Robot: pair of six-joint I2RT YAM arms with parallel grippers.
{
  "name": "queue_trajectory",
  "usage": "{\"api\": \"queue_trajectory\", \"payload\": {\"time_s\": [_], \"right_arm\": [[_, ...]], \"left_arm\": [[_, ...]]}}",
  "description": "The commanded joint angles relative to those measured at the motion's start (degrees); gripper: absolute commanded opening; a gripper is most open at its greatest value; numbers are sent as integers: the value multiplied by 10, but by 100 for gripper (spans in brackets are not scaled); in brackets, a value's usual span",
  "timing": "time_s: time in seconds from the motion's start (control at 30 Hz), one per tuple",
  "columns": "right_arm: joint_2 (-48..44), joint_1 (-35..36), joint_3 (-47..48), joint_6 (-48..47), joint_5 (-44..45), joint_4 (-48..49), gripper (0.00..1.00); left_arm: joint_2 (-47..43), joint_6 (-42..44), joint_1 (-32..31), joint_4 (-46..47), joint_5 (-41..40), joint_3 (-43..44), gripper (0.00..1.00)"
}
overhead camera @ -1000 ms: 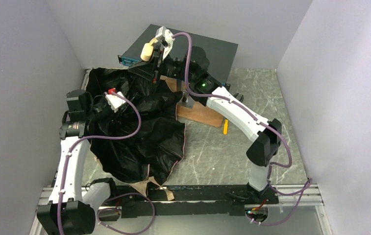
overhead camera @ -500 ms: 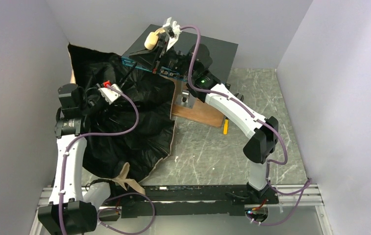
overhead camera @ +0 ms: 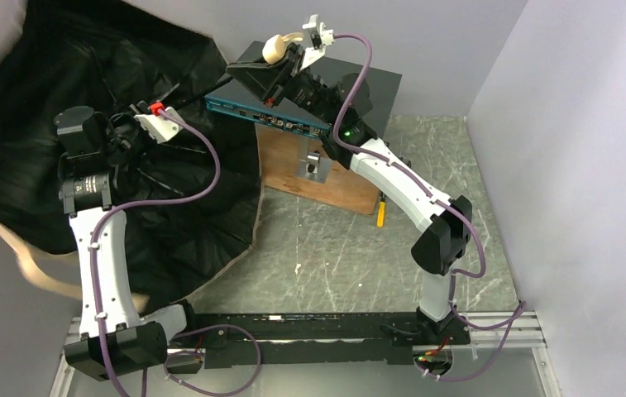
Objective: Open the umbrella
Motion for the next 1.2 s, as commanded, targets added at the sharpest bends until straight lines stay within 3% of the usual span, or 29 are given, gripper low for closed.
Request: {"api": "queue_trajectory", "payload": {"time_s": [0.0,0.13,0.27,0.37,0.5,0.57,0.63,0.73,0.83,0.93,1.17], "right_arm": [[-118,-40,56,125,-43,146,0],[-136,-42,26,132,-42,164,0],[-160,-42,-30,134,-38,166,0],[-183,-42,-108,115,-43,157,0],[-229,-42,-231,60,-51,127,49],[-249,-44,-281,16,-62,108,66],[-272,-47,-317,-20,-67,64,79],[-311,-61,-346,-98,-79,-42,85],[-327,-72,-306,-200,-101,-175,87],[-297,-72,-201,-337,-112,-330,87],[-197,-12,7,-609,-46,-574,82]], "left_arm": [[65,110,100,7,-287,0,36],[76,133,114,30,-296,16,30],[75,150,114,57,-284,37,0],[69,169,112,85,-269,60,0],[60,206,109,117,-240,84,0],[51,234,108,125,-215,87,0],[34,277,102,158,-200,71,0],[13,336,101,198,-164,52,0],[-2,388,101,214,-126,46,0],[-19,459,101,236,-88,29,0],[-49,559,99,214,-15,27,0]]}}
